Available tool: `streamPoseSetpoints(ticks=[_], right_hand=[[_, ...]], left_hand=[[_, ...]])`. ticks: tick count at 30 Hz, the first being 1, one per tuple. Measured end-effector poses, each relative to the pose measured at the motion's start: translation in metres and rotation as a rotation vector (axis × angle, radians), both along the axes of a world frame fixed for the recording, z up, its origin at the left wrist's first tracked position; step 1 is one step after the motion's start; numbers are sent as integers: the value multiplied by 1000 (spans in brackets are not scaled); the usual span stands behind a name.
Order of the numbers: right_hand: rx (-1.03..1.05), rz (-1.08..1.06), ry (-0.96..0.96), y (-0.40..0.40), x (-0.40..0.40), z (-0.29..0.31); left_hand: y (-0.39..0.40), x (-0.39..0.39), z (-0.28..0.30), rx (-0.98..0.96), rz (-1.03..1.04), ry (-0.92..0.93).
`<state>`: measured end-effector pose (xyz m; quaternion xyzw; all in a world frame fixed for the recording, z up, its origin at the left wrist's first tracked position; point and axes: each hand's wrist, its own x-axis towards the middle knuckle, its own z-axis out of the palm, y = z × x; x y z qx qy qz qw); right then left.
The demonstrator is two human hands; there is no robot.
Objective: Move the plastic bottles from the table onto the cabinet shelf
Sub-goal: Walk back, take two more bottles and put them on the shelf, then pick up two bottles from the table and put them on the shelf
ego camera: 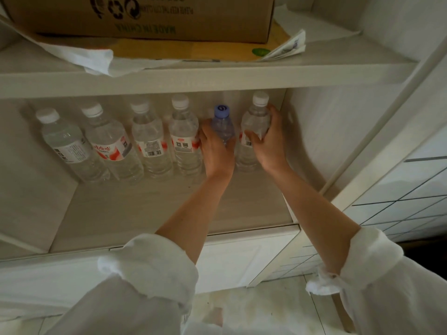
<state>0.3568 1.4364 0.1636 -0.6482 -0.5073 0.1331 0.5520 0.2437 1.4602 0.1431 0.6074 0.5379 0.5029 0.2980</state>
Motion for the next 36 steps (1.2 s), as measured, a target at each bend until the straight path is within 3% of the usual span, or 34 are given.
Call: streamPoseSetpoints(ticks=[22, 29, 36], right_hand=[[-87, 0, -18, -38, -16, -20], [-189, 158, 5, -97, -20, -27], [-169, 442, -27, -169, -27, -49]], left_hand=[[-38, -33, -9, 6, -26, 126], [-89, -34, -16, -72, 164, 102], [-193, -46, -34, -108, 398, 145]])
